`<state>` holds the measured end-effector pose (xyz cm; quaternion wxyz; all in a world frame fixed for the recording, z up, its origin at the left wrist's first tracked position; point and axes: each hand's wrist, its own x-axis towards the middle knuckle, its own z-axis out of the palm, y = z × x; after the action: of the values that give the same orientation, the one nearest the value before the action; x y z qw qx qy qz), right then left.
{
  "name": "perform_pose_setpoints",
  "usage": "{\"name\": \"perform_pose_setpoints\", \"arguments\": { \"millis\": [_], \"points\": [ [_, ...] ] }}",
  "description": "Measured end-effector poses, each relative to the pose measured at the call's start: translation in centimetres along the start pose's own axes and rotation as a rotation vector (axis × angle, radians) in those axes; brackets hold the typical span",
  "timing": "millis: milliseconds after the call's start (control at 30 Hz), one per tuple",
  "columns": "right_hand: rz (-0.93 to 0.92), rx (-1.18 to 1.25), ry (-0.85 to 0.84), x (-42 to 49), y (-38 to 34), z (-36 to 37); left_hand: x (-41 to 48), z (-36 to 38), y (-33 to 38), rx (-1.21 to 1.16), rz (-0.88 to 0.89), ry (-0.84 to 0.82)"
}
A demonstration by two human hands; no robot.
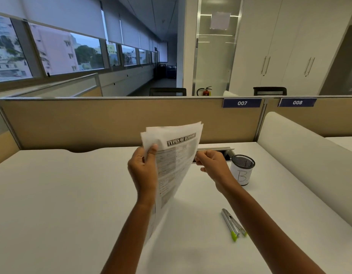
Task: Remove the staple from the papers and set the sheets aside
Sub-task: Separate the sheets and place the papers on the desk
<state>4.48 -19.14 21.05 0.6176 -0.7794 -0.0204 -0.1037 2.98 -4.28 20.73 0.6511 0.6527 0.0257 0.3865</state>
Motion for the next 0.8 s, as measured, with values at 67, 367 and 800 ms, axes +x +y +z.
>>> {"name": "perform_pose_setpoints", "arguments": {
  "millis": [67,367,800],
  "points": [
    [-0.007,-0.021,0.05,0.2,1.3,-0.4,1.0,-0.7,-0.4,-0.139,-0.173,-0.027],
    [0.078,-0.188,0.15,0.0,7.0,-1.0,4.7,-2.3,-8.4,-0.313,-1.02,-0.109],
    [0.376,-0.414,-0.096,-4.0,16.1,2.3,0.8,-2.0,-14.8,0.103,-0.861,-0.158]
  ]
}}
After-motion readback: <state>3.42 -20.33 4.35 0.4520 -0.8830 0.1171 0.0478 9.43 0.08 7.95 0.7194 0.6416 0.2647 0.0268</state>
